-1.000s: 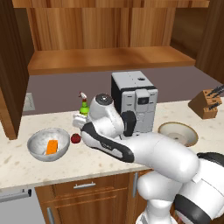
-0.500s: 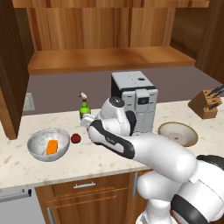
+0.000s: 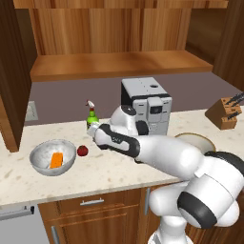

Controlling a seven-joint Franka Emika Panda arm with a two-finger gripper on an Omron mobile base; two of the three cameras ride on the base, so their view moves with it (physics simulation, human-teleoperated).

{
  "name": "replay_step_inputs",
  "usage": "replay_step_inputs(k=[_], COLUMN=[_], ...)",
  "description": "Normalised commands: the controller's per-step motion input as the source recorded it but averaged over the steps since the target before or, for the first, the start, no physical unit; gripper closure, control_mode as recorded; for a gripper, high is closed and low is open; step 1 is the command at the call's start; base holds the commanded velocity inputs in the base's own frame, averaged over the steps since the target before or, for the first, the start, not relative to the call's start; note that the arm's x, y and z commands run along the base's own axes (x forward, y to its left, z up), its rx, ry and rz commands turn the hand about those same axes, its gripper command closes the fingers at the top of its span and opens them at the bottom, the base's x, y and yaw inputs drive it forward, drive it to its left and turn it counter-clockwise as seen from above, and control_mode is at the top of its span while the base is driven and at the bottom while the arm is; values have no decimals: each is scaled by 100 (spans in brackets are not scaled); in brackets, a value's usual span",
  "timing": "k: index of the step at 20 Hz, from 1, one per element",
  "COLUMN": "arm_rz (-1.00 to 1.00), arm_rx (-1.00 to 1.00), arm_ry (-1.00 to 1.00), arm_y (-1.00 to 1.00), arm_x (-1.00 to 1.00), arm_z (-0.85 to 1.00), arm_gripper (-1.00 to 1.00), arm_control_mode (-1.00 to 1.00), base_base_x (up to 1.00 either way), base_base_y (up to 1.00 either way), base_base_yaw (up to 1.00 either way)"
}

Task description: Pick both bowls and place them on the counter. Then place the cheese in one bowl and place the tomato in the other bowl.

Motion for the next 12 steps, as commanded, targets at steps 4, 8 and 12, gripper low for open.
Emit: replay_step_inputs(k=[4,8,12], arm_rz=[0,0,0], arm_rx=[1,0,0], arm_ry=[5,6,4], arm_y=[21,19,21], arm_x=[15,17,23], arm_z=[-8,-13,-16], arm_gripper=[-100,-100,-100], arm_control_mode=[-100,-100,-100], base_base_x=[0,0,0], base_base_y=[0,0,0], base_base_yaw=[0,0,0])
